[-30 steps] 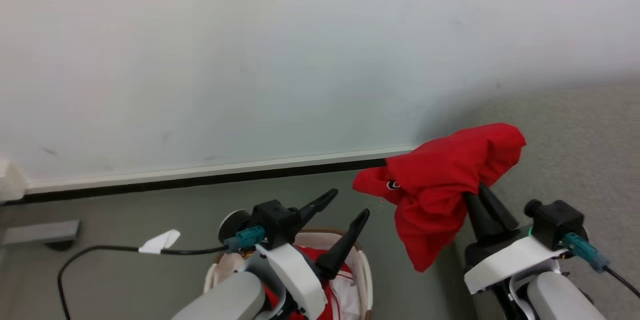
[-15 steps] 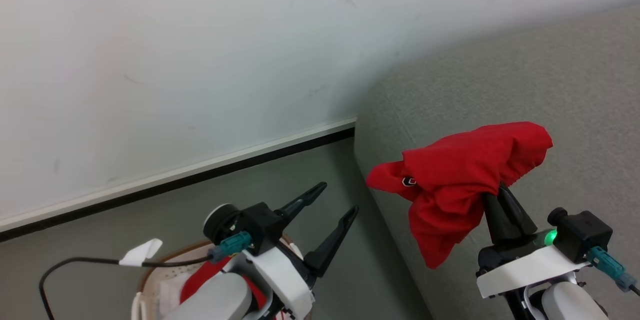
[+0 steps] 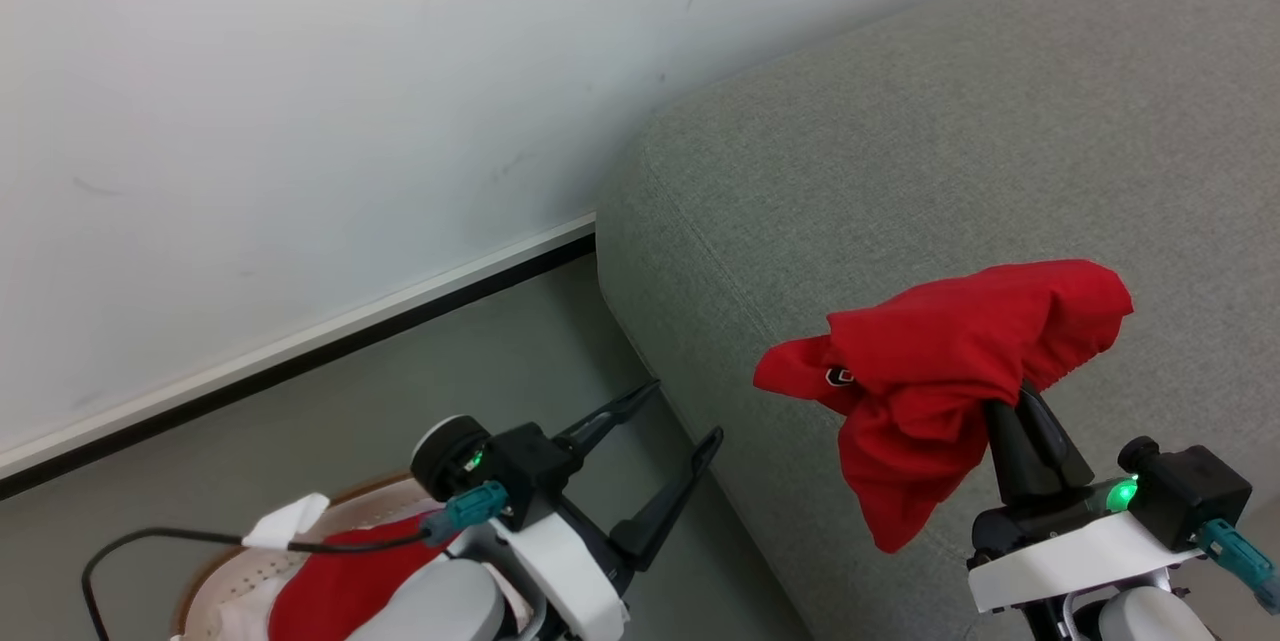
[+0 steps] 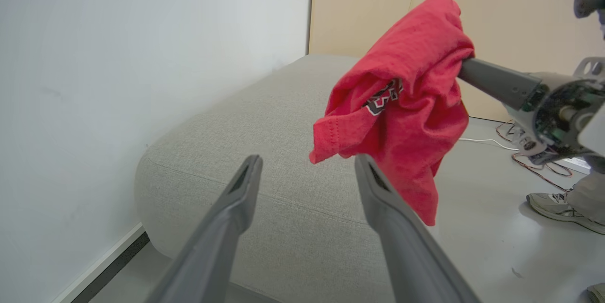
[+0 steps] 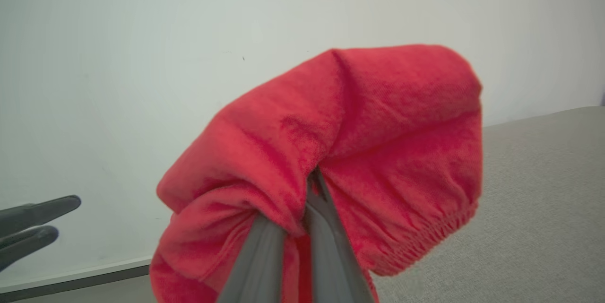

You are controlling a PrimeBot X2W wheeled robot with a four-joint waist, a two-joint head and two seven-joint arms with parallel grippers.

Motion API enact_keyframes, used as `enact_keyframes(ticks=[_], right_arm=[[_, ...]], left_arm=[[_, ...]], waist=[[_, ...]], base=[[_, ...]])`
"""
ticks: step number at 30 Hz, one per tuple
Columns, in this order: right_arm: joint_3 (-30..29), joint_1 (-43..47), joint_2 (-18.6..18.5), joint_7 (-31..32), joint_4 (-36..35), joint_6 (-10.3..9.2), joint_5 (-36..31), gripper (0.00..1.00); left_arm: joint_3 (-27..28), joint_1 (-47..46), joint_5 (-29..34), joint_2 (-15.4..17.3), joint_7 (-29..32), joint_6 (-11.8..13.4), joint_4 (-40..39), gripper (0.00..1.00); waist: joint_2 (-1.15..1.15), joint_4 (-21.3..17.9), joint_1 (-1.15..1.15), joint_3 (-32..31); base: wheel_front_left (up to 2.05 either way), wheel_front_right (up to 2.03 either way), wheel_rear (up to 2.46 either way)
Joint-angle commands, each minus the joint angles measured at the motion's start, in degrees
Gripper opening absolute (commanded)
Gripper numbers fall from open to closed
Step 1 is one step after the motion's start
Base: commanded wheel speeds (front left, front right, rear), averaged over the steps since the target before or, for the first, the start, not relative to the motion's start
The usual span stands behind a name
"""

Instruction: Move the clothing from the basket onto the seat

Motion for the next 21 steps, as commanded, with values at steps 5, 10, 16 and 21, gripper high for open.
enact_keyframes(ticks=[5,10,16,21], right_arm=[[-1.7,-2.5,-0.9,0.0,-0.1,-0.14,0.6,0.0],[-5.3,-7.2,-0.6,0.0,1.3,-0.14,1.1,0.0],[-9.9,-16.1,0.1,0.0,4.1,-0.14,0.8,0.0],[-15.4,-24.0,-0.5,0.0,7.3,-0.14,0.6,0.0]], left_arm=[[0.1,-0.3,2.1,0.9,0.0,-0.7,-1.2,1.0],[-0.7,-2.8,3.8,3.7,0.0,-1.2,-4.2,1.0],[-1.8,-7.3,4.5,9.3,0.3,-1.6,-9.3,1.0],[-2.3,-10.5,3.8,13.5,1.0,-1.6,-13.5,1.0]], waist=[[-0.01,0.4,0.0,2.9],[-0.01,2.6,0.0,9.6],[-0.01,5.9,0.0,20.0],[-0.01,8.5,0.0,26.7]], base=[[0.0,0.0,0.0],[0.0,0.0,0.0],[0.0,0.0,0.0],[0.0,0.0,0.0]])
